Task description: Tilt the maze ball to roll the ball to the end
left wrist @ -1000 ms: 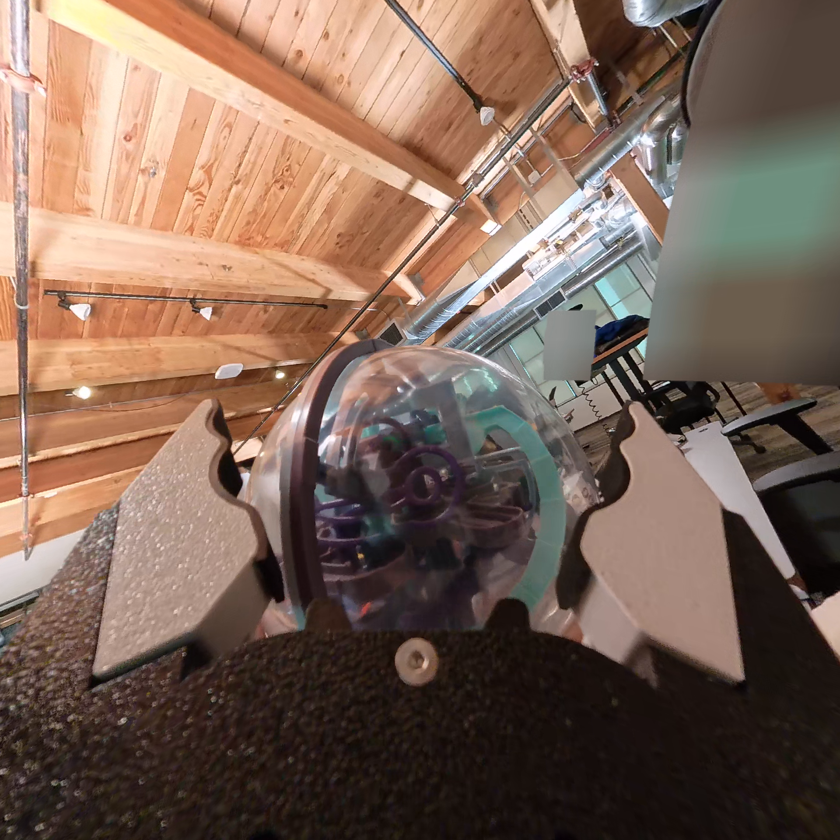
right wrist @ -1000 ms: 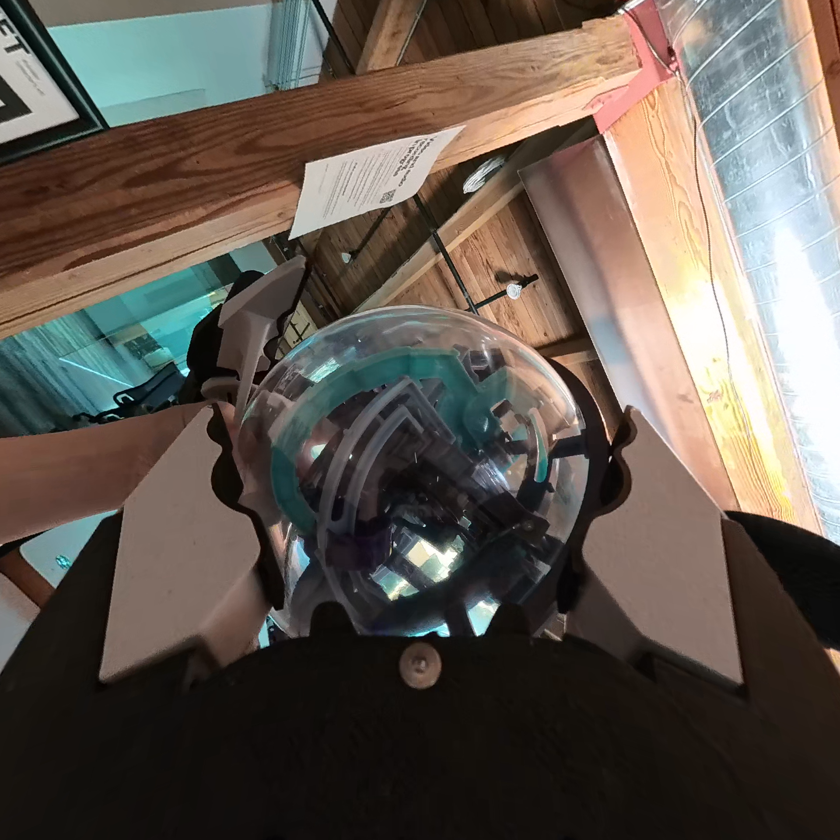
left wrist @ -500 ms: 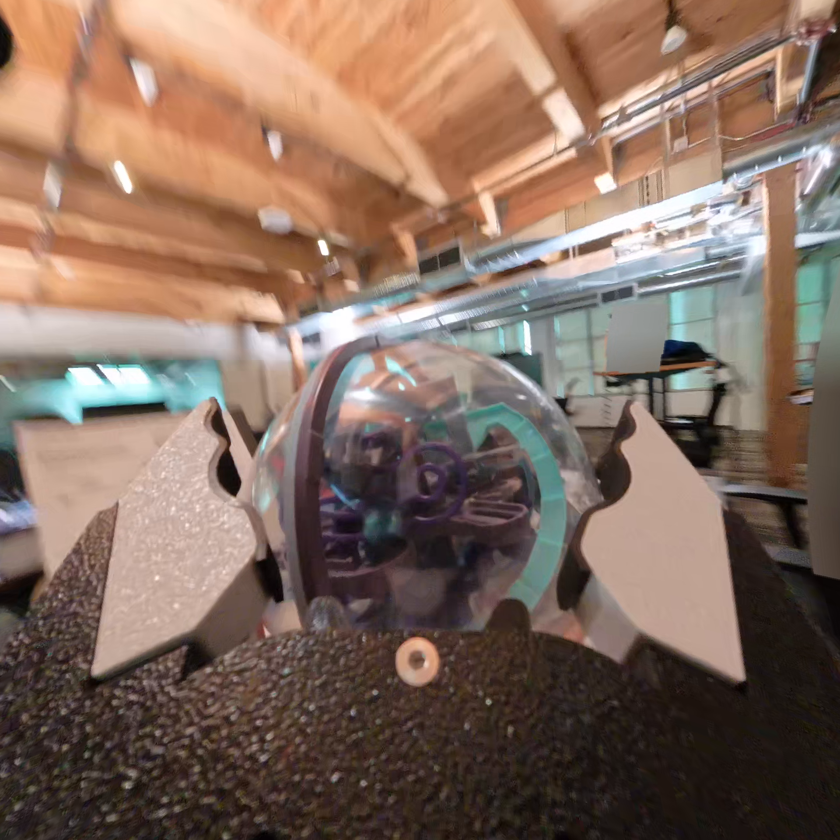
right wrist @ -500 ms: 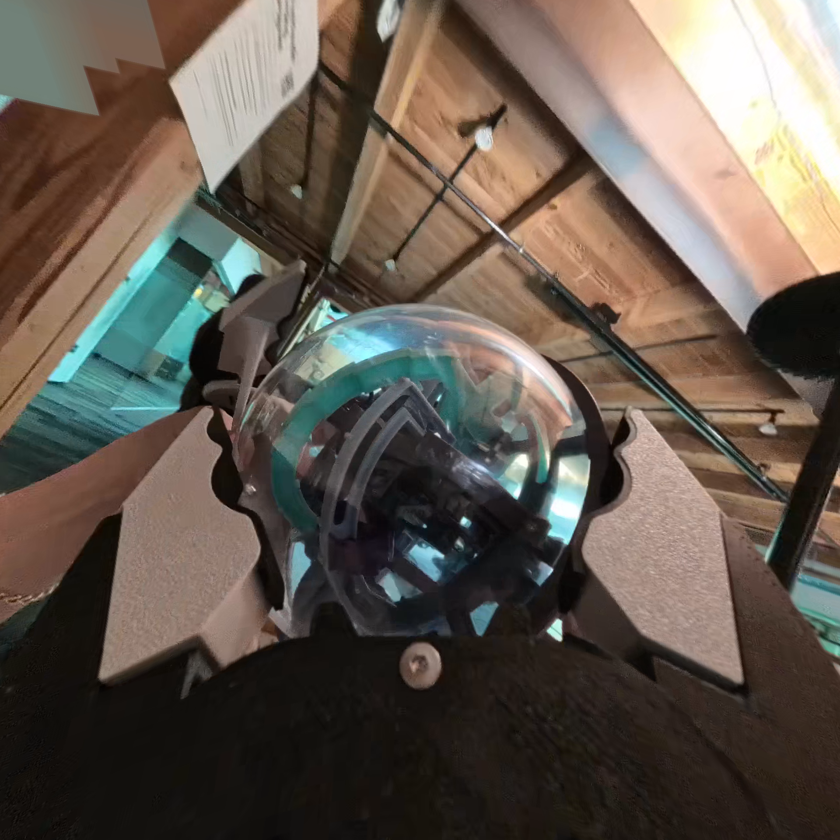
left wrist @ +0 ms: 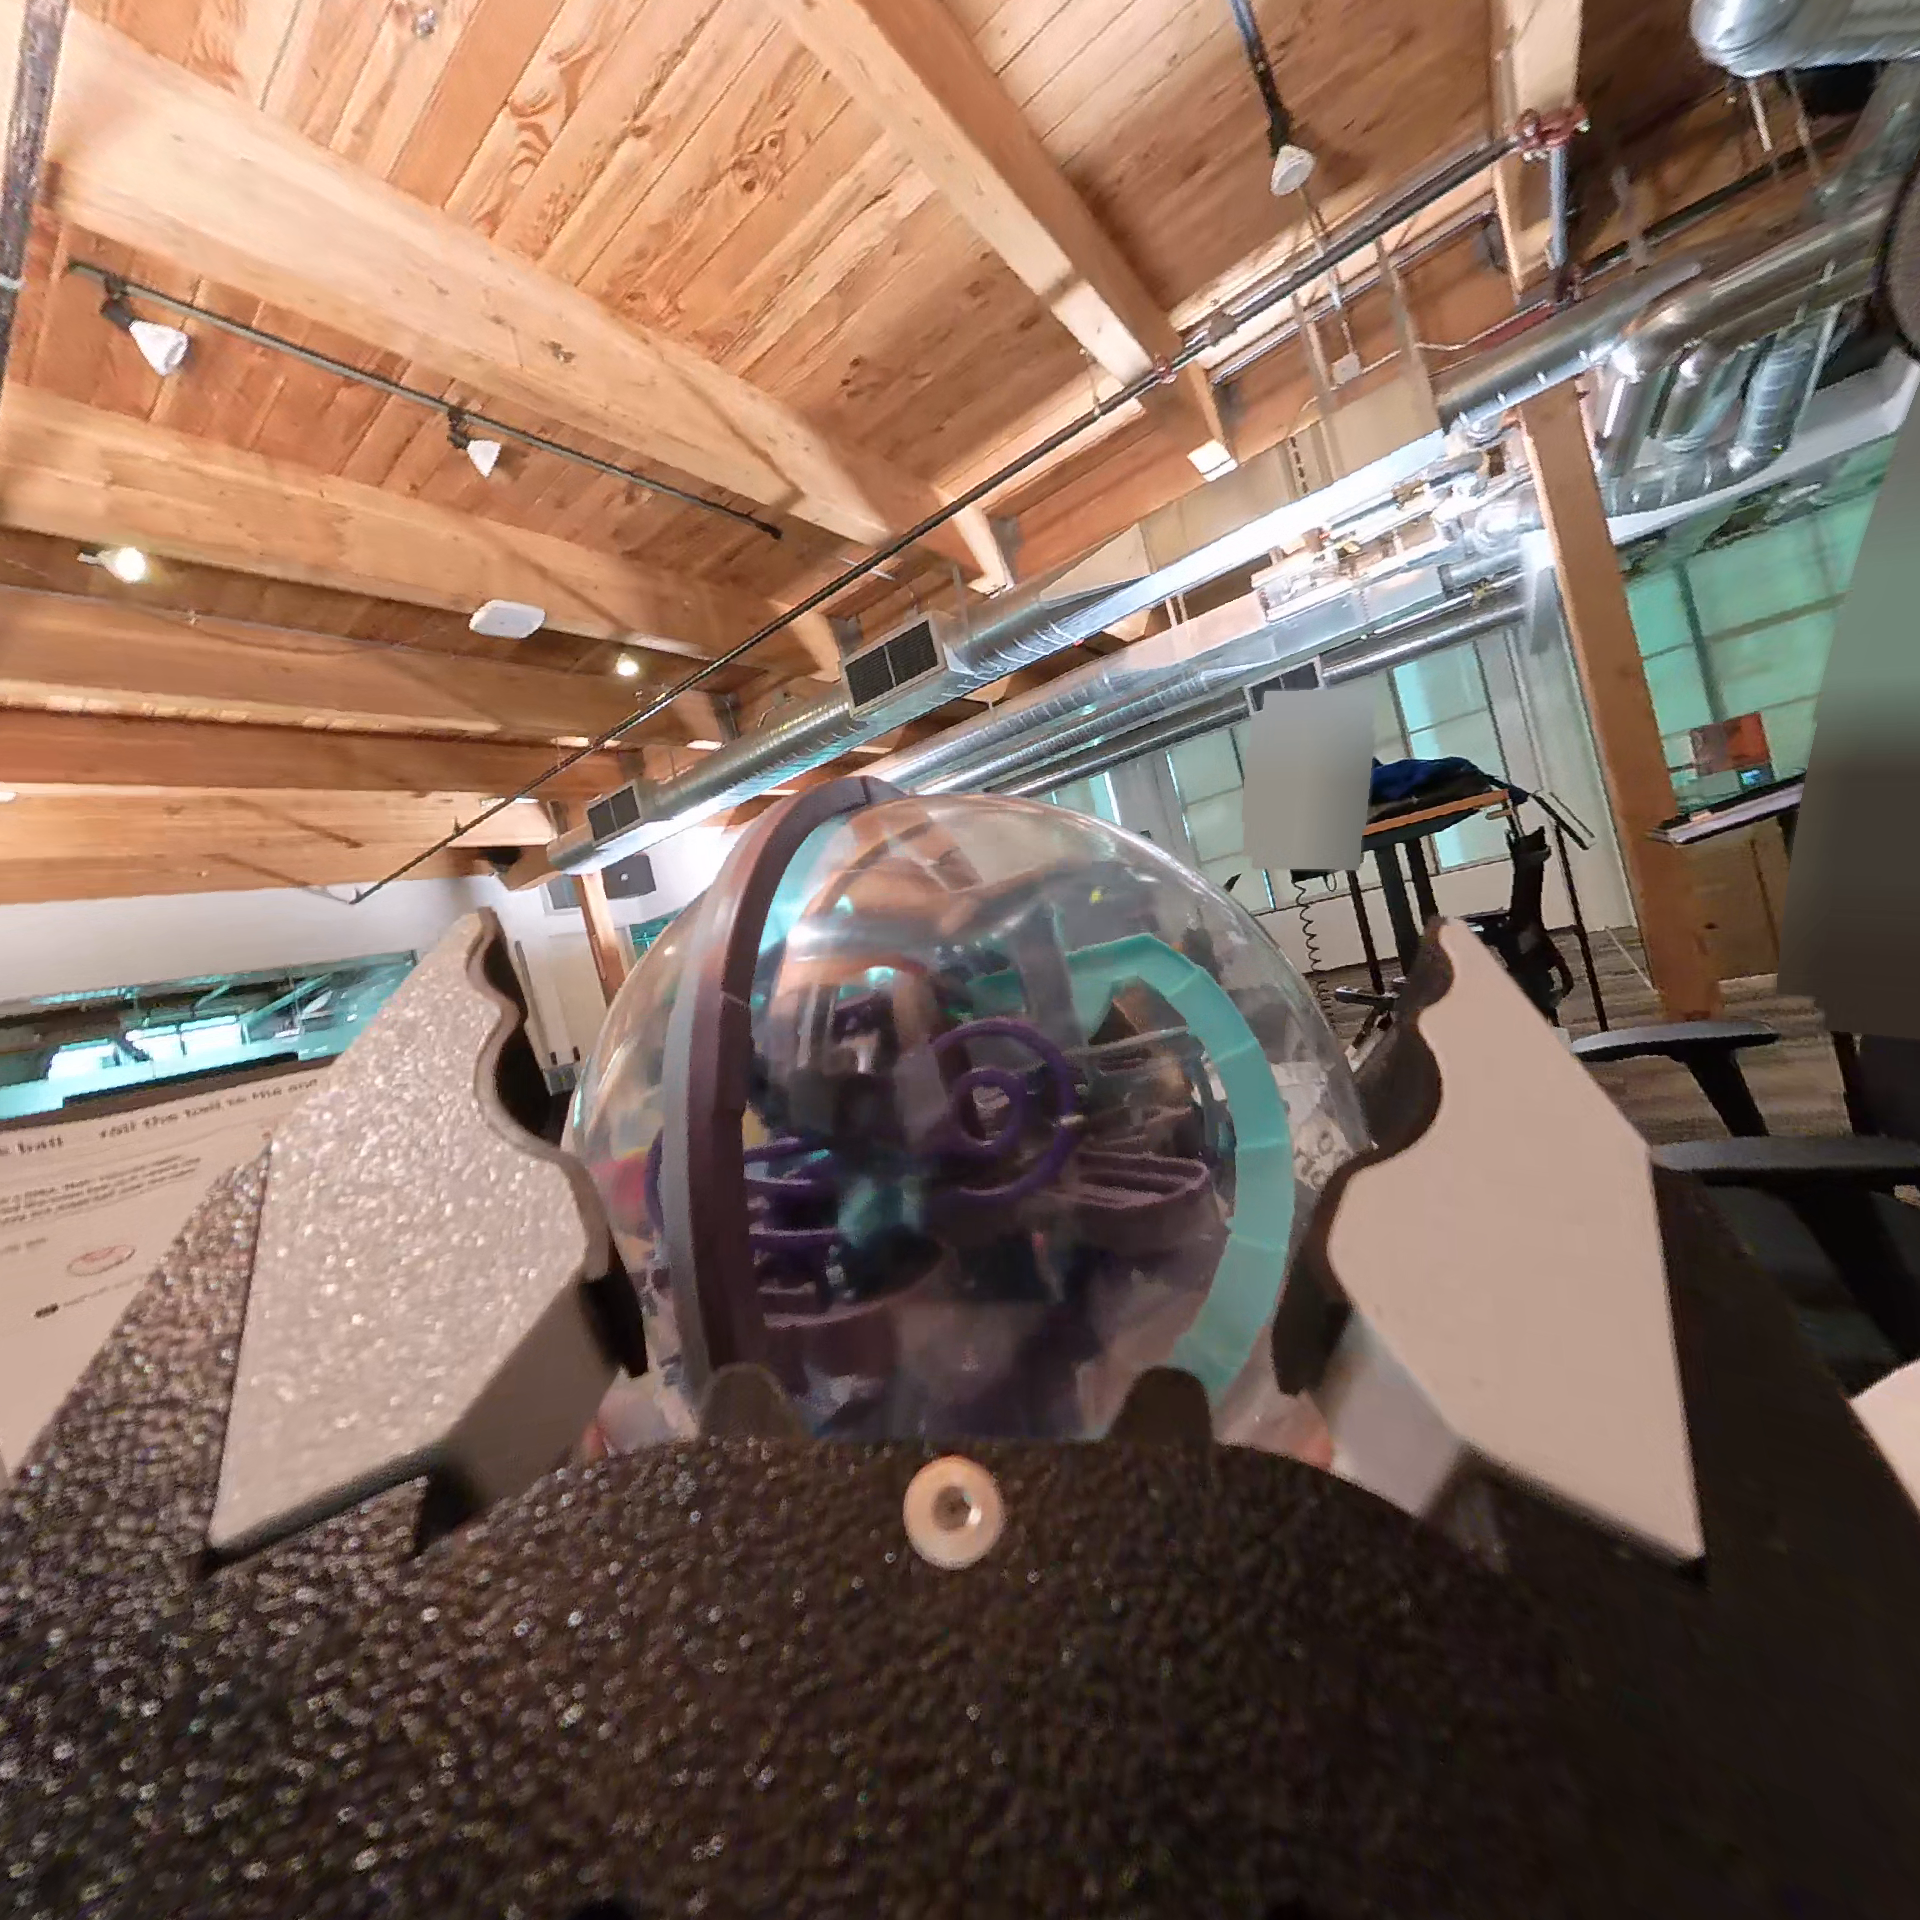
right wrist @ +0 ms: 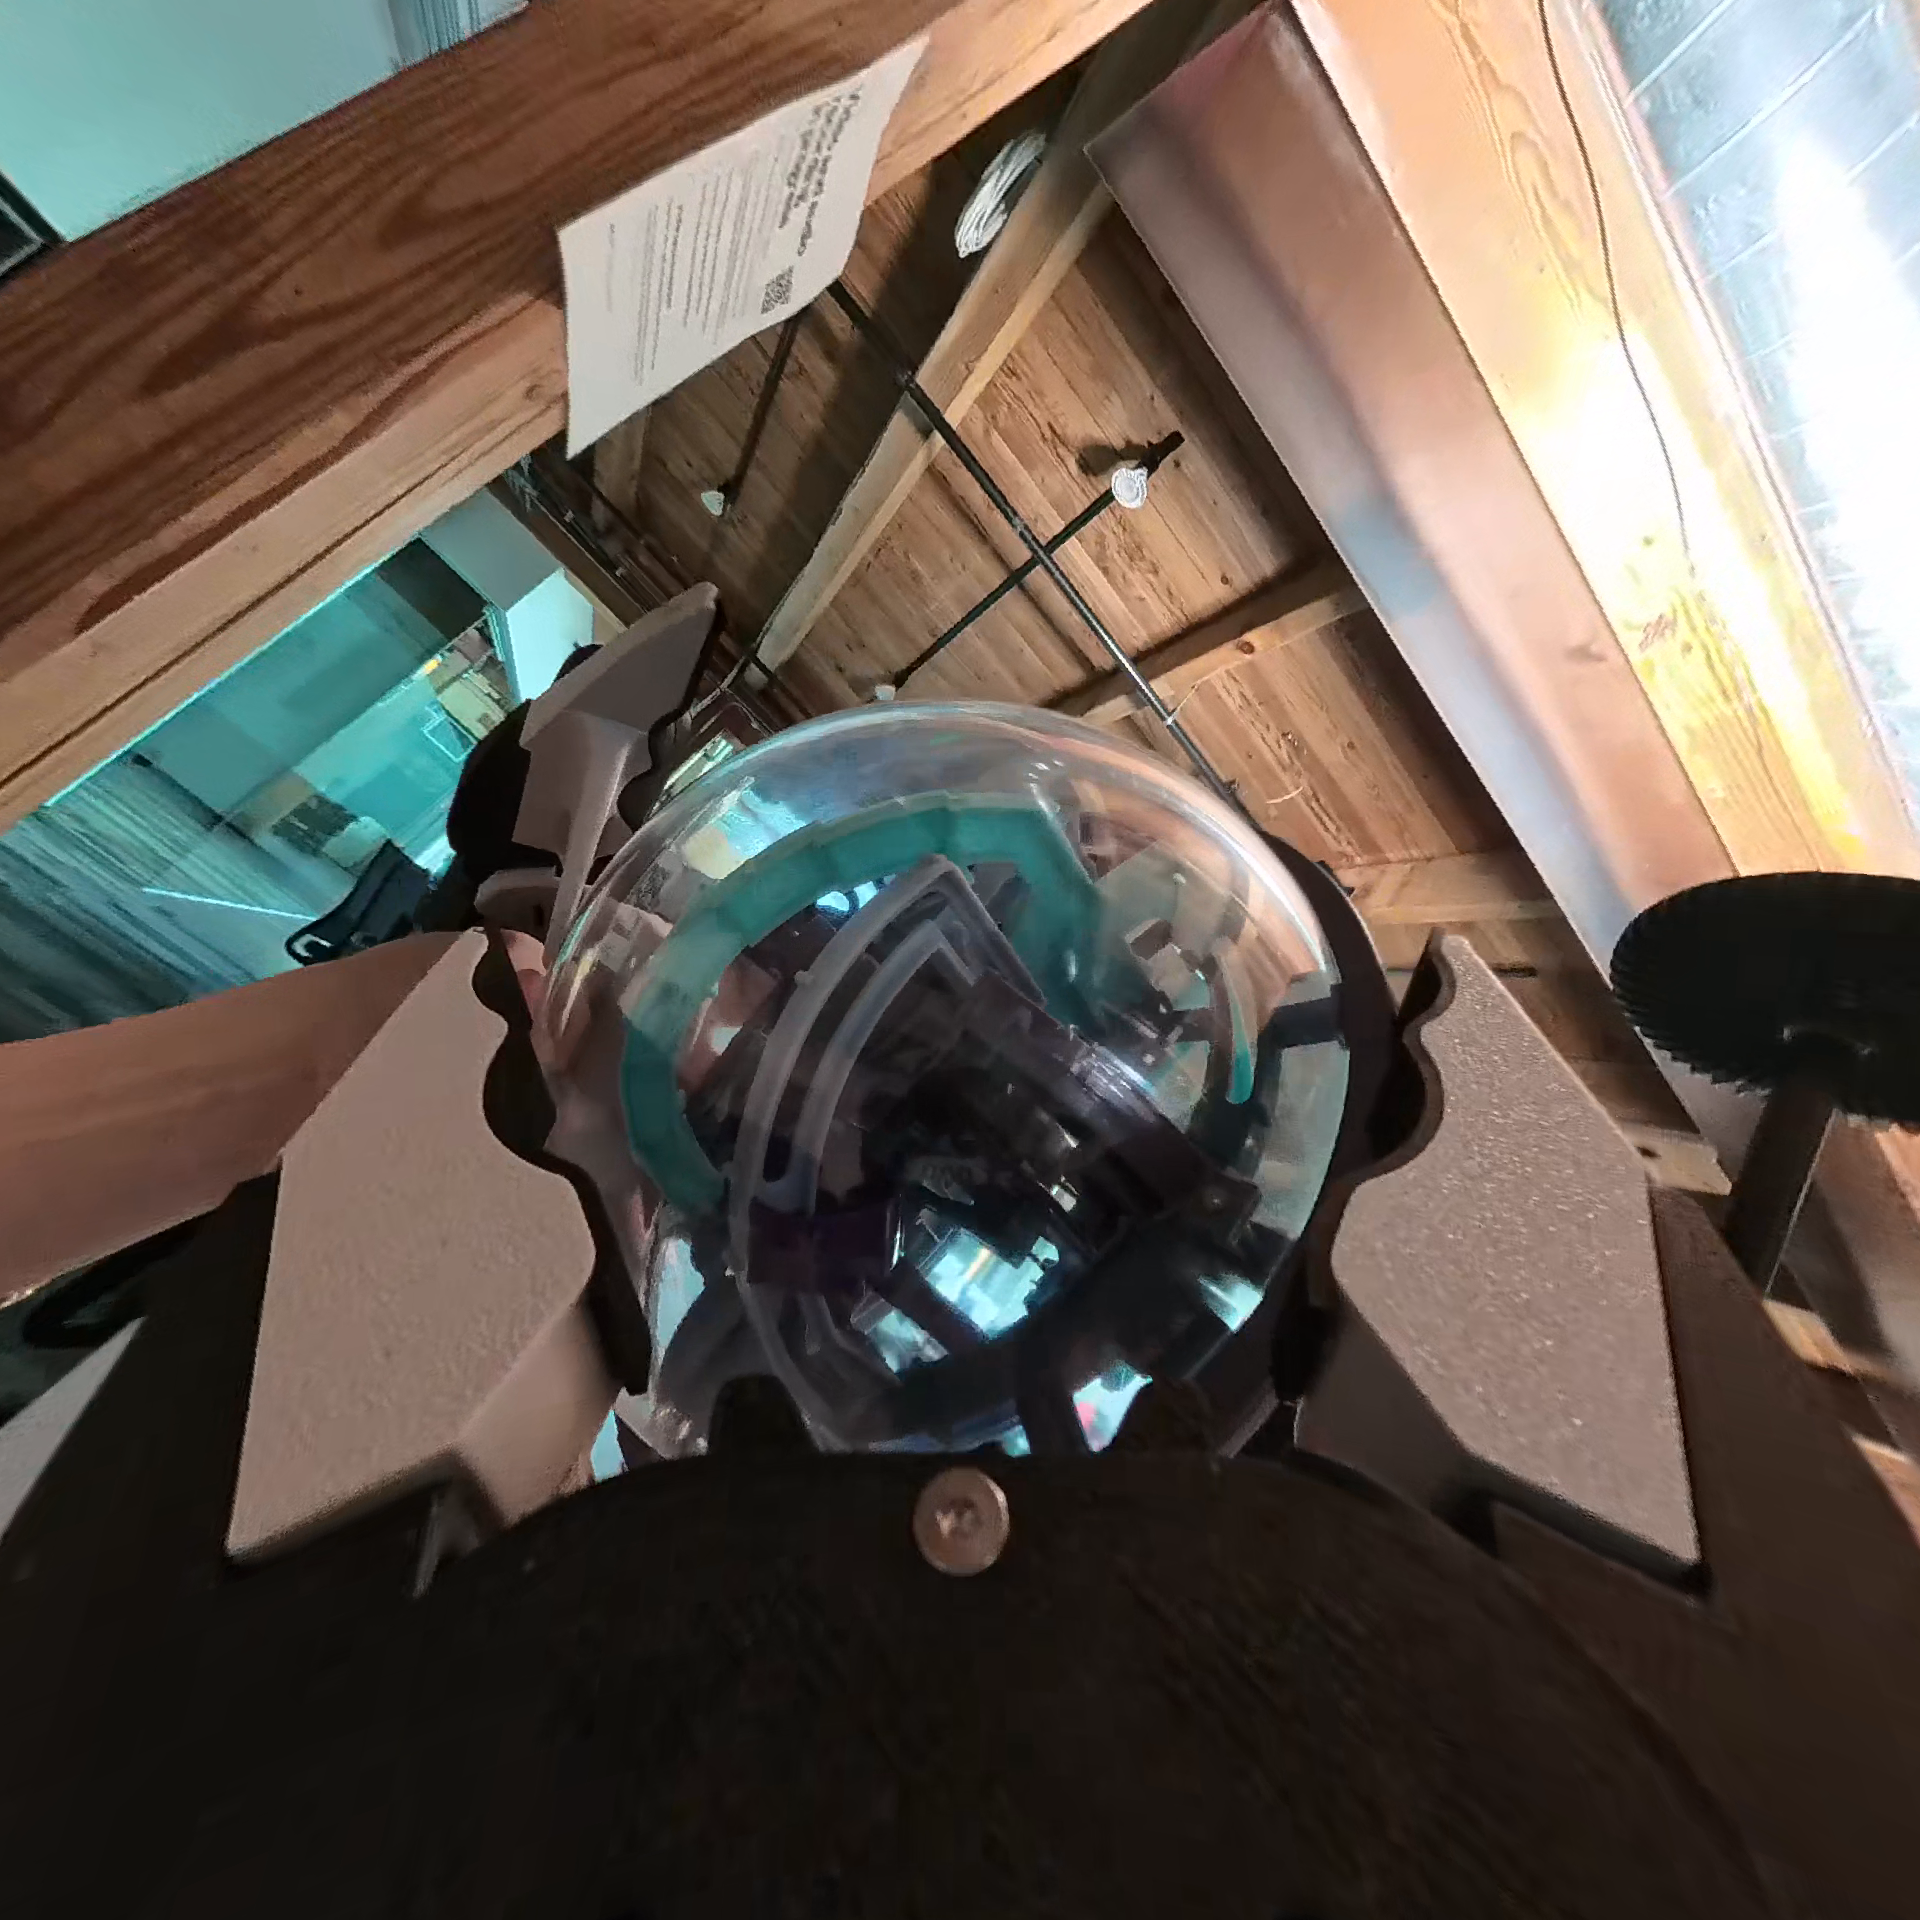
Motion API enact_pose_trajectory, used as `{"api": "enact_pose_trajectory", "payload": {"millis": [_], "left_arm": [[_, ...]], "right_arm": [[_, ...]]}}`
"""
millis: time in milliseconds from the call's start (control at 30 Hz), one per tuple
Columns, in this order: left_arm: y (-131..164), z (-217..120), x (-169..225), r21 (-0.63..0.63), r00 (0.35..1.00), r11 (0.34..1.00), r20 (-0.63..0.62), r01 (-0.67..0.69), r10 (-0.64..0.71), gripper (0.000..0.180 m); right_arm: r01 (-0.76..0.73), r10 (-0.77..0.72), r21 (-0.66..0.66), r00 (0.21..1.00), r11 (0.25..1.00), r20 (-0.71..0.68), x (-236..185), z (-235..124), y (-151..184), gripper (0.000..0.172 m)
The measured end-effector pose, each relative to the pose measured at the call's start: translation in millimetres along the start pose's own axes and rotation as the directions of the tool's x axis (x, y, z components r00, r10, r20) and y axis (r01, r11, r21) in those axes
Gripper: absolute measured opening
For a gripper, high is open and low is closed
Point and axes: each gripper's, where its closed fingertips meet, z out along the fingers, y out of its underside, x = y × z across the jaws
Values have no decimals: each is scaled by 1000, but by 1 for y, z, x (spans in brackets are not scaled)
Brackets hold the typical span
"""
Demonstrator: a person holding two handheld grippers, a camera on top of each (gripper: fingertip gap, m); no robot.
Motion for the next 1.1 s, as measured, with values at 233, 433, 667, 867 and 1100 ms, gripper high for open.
{"api": "enact_pose_trajectory", "payload": {"millis": [233, 433, 667, 867, 1100], "left_arm": [[-8, 2, 11, 20, 998, 998, -22, -57, 58, 157], [-19, 4, 21, 29, 995, 995, -27, -95, 95, 157], [-5, -4, -1, -15, 992, 998, 103, 69, -67, 156], [47, -33, 5, -37, 950, 958, 144, 283, -276, 157], [108, -80, 38, -21, 859, 869, 167, 494, -484, 156]], "right_arm": [[33, -33, 27, 999, 999, 9, -1, 1, -11, 159], [47, -48, 51, 999, 998, 19, -3, 4, -23, 159], [-144, 141, -59, 988, 988, -56, 1, 1, 0, 158], [-249, 222, -205, 964, 946, -147, -33, -34, 25, 157], [-321, 252, -364, 941, 874, -224, -91, -80, 40, 157]]}}
